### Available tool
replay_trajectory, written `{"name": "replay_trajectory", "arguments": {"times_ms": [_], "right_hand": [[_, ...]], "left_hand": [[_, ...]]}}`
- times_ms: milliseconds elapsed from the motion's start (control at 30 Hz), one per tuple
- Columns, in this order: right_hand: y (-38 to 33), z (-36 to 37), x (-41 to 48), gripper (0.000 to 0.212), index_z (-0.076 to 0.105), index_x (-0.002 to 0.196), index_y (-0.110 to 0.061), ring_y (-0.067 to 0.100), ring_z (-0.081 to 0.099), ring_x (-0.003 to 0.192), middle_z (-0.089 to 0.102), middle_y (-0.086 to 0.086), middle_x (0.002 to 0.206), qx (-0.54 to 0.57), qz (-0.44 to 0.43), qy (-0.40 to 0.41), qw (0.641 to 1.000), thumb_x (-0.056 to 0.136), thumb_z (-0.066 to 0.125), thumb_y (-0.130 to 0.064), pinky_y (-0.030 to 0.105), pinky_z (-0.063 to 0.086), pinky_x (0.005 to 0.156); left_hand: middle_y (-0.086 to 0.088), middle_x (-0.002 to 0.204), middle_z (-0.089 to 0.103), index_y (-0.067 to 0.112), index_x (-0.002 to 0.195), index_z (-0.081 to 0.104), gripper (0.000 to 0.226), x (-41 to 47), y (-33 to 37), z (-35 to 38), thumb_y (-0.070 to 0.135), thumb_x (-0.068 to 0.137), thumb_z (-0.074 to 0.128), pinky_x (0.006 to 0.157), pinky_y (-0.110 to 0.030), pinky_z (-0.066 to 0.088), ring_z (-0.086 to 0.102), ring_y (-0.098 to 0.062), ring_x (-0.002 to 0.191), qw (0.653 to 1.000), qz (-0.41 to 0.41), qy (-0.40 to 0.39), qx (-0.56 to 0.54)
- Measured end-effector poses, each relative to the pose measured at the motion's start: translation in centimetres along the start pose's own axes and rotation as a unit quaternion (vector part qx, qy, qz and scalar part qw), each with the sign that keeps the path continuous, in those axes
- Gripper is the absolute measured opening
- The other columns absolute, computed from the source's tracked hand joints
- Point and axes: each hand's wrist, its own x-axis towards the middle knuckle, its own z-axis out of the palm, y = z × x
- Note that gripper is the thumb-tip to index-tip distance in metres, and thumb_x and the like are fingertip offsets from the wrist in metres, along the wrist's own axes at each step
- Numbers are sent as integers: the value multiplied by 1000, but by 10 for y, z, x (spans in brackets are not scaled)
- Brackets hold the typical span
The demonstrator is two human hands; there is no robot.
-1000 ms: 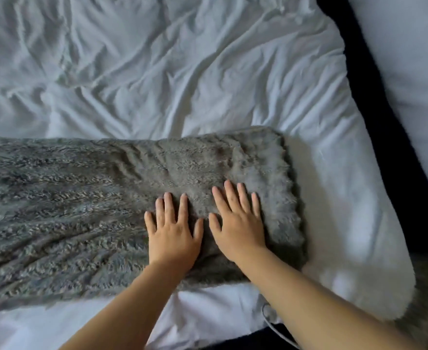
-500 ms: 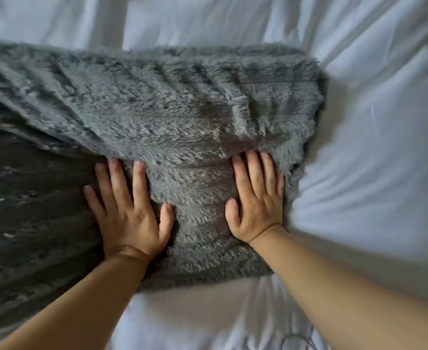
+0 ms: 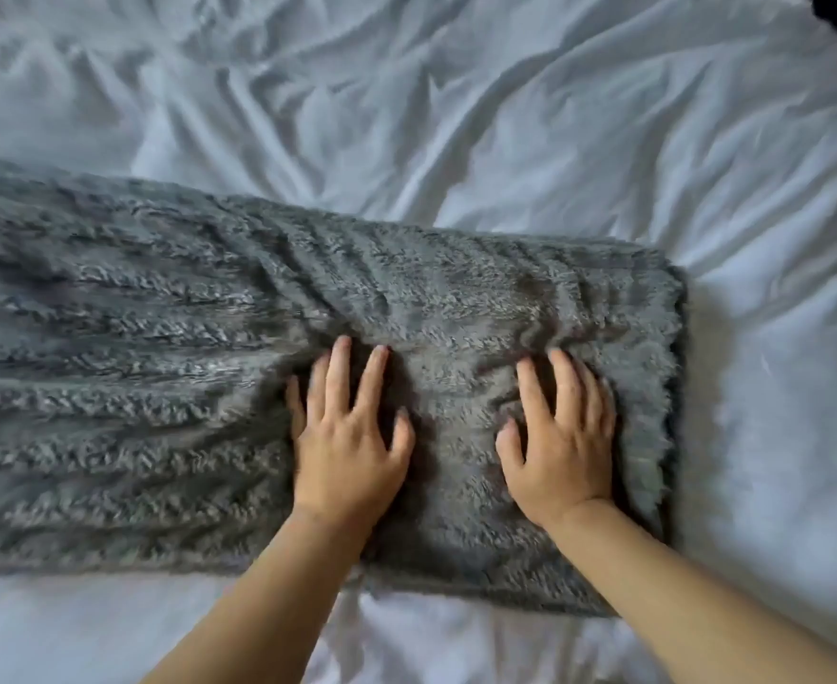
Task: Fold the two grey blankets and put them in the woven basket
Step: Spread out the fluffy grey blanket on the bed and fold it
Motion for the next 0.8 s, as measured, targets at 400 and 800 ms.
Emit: {"name": "replay_trajectory", "arguments": {"times_ms": [400, 800], "right_hand": [[-327, 37, 92, 61, 37, 147, -16, 40, 13, 146, 22, 26, 154, 34, -319, -37, 946, 93, 30, -45, 51, 1, 117], [-422, 68, 140, 63, 5, 152, -36, 17, -9, 148, -6, -5, 162, -18, -393, -109, 913, 94, 17, -55, 38, -15, 115]], "left_hand": [[-18, 141, 49, 9, 129, 59, 49, 0, -187, -107, 17, 81, 56, 108, -42, 34, 48, -37, 126, 963, -159, 212, -55], [1, 159, 20, 26, 150, 25, 53, -14, -372, -96, 44, 100, 23, 117, -53, 5, 14, -19, 146, 881, -451, 114, -85]]}}
